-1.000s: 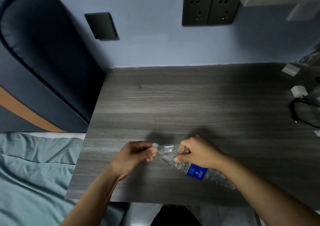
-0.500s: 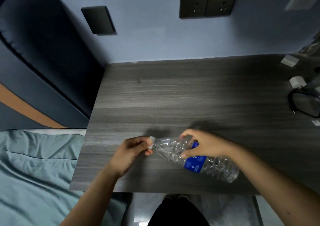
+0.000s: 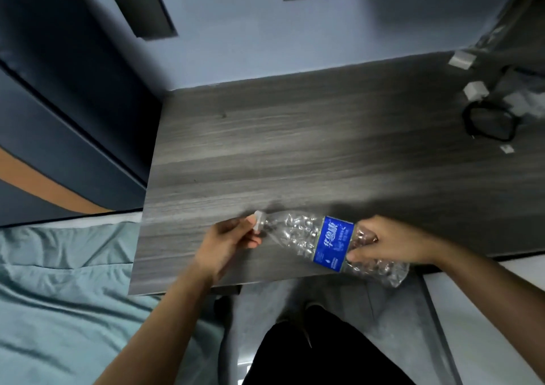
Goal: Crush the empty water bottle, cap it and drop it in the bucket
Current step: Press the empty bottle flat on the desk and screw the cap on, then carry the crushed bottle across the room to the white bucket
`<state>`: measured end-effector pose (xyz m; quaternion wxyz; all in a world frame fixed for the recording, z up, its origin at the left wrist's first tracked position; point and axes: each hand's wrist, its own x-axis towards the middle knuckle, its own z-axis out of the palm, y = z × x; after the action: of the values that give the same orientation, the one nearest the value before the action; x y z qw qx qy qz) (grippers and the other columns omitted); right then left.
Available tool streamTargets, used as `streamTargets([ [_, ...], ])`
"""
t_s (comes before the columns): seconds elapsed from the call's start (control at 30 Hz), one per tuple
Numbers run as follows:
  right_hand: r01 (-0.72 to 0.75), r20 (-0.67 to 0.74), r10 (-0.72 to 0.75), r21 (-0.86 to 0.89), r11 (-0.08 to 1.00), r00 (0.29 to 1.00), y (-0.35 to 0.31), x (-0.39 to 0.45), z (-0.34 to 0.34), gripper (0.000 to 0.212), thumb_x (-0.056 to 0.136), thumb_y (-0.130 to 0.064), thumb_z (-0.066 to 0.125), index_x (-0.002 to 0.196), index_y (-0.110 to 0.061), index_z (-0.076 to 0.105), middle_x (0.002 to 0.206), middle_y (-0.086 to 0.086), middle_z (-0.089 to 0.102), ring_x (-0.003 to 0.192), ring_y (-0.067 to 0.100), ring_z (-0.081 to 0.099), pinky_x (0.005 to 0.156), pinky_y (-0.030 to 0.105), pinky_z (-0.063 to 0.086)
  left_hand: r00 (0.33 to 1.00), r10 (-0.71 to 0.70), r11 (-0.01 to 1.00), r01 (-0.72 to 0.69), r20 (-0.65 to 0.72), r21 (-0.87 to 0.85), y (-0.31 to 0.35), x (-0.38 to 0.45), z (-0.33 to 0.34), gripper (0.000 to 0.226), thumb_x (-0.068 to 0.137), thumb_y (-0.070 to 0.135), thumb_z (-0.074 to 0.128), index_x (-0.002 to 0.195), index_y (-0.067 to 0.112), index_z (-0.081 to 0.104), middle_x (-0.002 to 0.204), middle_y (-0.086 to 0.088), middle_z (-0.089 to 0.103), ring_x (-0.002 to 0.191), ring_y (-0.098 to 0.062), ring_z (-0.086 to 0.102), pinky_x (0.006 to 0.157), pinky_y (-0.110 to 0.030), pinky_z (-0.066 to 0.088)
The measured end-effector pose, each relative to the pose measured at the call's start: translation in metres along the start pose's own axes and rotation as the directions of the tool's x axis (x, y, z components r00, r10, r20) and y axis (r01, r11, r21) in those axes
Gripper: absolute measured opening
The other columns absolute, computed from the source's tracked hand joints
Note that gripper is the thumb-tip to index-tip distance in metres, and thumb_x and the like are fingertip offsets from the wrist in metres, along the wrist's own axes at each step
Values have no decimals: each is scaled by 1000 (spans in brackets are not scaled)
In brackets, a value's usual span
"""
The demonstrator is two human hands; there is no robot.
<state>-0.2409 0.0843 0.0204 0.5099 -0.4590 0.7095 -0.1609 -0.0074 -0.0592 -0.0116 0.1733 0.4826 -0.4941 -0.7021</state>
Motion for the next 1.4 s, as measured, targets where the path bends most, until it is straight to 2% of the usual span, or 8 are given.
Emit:
streamTargets([
  [0.23, -148, -196, 164, 95, 984, 967, 4, -47, 50, 22, 79, -14, 72, 90, 5, 66, 89, 26, 72, 70, 18, 62, 67, 37, 48, 998, -25, 999, 23, 54, 44, -32, -31, -17, 21, 91, 9, 49, 75, 8, 63, 64, -6, 61, 46, -6, 62, 50, -14, 53],
  [0.33, -196, -231, 227, 151, 969, 946, 8, -70, 81, 5, 80, -15, 72, 82, -12, 69, 80, 5, 77, 66, 9, 68, 58, 23, 50, 992, -46, 968, 14, 121, 251, -57, -44, -27, 26, 91, 6, 48, 70, 12, 62, 63, -7, 60, 43, 0, 60, 49, -11, 52],
  [0.4, -227, -246, 275, 207, 952, 930, 11, -86, 103, 7, 80, -14, 71, 79, -20, 67, 79, 2, 78, 64, 8, 69, 53, 14, 48, 985, -66, 904, -9, 161, 426, -74, -47, -33, 25, 93, 8, 47, 73, 10, 63, 65, -10, 60, 47, -1, 60, 54, -15, 53],
  [0.5, -290, -269, 349, 235, 928, 898, 25, -105, 133, 15, 81, -18, 70, 90, -6, 68, 83, 15, 76, 70, 25, 72, 64, 31, 54, 971, -89, 715, -94, 223, 693, -98, -46, -40, 24, 92, 17, 48, 85, 5, 66, 72, -9, 64, 64, -17, 61, 67, -31, 50],
  [0.73, -390, -231, 507, 408, 825, 831, 76, -138, 191, 8, 85, -12, 64, 79, -17, 62, 85, 16, 75, 65, 26, 73, 50, 19, 52, 939, -249, 495, -87, 238, 864, -138, -44, -33, 29, 92, 24, 45, 66, 19, 57, 61, 7, 56, 55, -5, 50, 53, -19, 39],
  [0.97, -513, -144, 655, 507, 693, 742, 136, -185, 235, 16, 90, -14, 57, 100, -4, 65, 86, 10, 71, 59, 15, 66, 37, 4, 44, 935, -297, 309, -100, 196, 946, -168, -62, -9, 31, 92, 17, 42, 88, -6, 62, 96, -31, 66, 90, -42, 61, 81, -43, 46],
  [1.2, -544, -93, 746, 626, 559, 660, 178, -230, 272, 24, 90, -18, 57, 106, -1, 62, 100, 17, 71, 71, 24, 69, 68, 30, 55, 918, -323, 192, -175, 231, 966, -192, -72, 23, 36, 90, 16, 43, 55, 14, 50, 62, -10, 55, 67, -27, 54, 63, -34, 38],
  [1.4, -538, -73, 846, 742, 400, 528, 194, -263, 313, 31, 91, -27, 56, 107, -1, 60, 105, 19, 68, 94, 32, 66, 89, 42, 54, 848, -377, 28, -391, 372, 920, -192, -55, 57, 36, 91, 16, 45, 55, 15, 47, 68, -12, 56, 70, -23, 49, 63, -30, 30],
])
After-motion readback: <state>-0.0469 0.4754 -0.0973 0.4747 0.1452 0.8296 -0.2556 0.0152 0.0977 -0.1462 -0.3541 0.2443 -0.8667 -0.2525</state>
